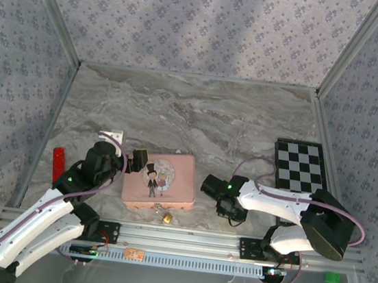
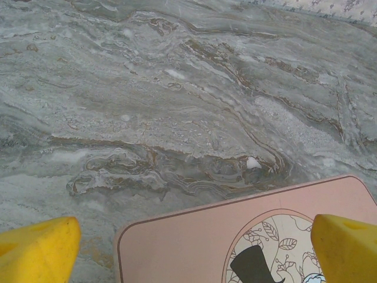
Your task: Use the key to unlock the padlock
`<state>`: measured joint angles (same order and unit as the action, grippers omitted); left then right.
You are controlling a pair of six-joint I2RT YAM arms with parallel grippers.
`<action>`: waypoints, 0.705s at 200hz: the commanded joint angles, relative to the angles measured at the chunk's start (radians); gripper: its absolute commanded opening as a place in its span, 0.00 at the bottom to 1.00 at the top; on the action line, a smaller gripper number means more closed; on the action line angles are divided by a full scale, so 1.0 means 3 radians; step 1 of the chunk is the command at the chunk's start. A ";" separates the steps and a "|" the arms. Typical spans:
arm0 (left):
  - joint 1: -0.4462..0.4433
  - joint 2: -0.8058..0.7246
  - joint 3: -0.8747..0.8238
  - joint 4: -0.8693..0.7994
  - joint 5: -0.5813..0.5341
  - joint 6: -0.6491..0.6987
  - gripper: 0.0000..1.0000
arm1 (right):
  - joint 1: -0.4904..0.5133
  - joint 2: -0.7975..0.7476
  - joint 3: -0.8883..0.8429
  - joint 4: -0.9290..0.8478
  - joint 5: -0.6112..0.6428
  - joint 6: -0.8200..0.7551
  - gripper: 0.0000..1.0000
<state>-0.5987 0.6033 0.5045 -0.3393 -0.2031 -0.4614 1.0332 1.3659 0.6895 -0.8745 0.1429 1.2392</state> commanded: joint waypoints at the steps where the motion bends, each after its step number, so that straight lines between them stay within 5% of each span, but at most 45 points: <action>1: -0.0031 -0.0002 0.0048 0.0053 -0.0049 -0.0006 1.00 | 0.0032 0.0008 0.0141 -0.0177 0.0137 -0.0028 0.24; 141: -0.0030 -0.0002 0.0062 0.0032 -0.0046 -0.0006 1.00 | -0.0024 0.0197 -0.0003 0.0048 -0.0016 -0.0081 0.24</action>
<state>-0.5987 0.6041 0.5045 -0.3393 -0.2031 -0.4610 1.0290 1.4132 0.7120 -0.8379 0.1371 1.2114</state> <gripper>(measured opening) 0.998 0.239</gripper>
